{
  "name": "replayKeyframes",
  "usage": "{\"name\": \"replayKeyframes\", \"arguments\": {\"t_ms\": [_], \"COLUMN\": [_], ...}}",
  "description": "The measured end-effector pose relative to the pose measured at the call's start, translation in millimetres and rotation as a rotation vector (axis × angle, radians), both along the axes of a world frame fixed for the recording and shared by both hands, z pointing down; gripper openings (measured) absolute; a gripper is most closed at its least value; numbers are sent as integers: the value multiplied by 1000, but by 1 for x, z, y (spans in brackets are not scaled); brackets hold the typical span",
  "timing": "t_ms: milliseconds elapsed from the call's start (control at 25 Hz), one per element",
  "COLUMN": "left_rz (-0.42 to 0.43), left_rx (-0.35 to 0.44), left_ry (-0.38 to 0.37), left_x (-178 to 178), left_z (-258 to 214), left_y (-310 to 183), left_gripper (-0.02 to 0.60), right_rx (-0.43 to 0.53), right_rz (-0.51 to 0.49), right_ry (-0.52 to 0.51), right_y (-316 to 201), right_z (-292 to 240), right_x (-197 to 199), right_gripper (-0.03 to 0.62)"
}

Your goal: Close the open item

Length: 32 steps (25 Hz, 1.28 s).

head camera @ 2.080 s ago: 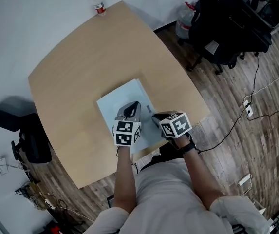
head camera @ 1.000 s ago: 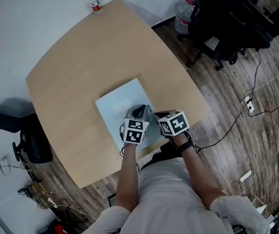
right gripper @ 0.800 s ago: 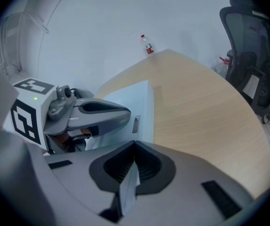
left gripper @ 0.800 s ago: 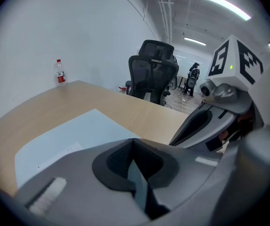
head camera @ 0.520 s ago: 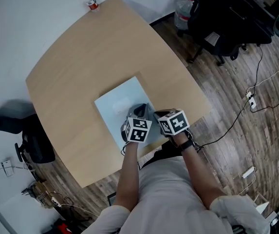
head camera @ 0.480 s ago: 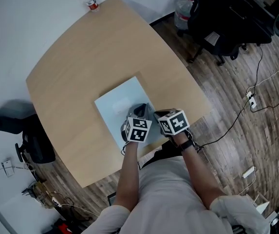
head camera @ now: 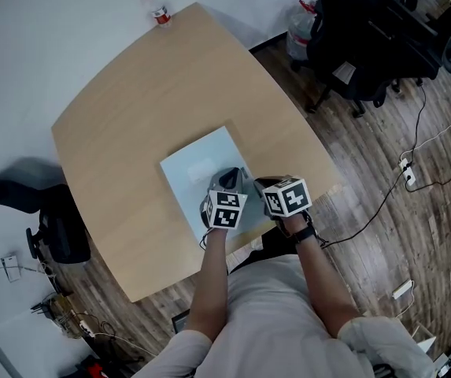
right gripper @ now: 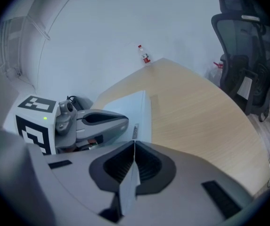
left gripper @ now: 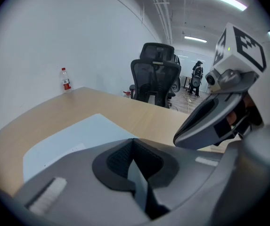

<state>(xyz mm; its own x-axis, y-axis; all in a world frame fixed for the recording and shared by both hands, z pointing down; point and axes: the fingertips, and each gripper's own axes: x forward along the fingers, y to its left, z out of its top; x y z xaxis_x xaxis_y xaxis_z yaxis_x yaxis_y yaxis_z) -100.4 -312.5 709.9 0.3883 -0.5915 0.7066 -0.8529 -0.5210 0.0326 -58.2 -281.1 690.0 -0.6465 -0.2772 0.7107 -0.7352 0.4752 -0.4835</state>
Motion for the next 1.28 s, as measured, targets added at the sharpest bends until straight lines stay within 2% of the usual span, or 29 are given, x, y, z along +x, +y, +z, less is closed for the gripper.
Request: {"name": "replayKeyframes", "arguments": {"t_ms": [160,360,520,720,920,1120,1280], "left_rz": [-87,-210,-253,-322,-356,-405,-429], "left_rx": [46,59,116,194,324,467,579], "left_ry": [94,213,229,263,256,233,198], "left_x": [-14,-39,-58,-81,-105,-133,-147], "left_z": [-27,-53,-81,-120,-166,-218,-254], "left_y": [3,17,26,43,61,78,92], "left_gripper": [9,9,9,9,9,9,9], "right_rx": [44,117,212,357,500,662,739], "right_rz": [10,-1,-45,-50,-13,-7,12], "right_ry": [-9,-39,-86,-114,-173,-181,-198], "right_y": [1,4,6,10,14,25,33], "right_z": [-13,-38,-75,-123,-173,-218,-245], "right_x": [1,-7,-28,-46,-58,-69,-71], "right_gripper": [15,15,15,15,15,15,15]}}
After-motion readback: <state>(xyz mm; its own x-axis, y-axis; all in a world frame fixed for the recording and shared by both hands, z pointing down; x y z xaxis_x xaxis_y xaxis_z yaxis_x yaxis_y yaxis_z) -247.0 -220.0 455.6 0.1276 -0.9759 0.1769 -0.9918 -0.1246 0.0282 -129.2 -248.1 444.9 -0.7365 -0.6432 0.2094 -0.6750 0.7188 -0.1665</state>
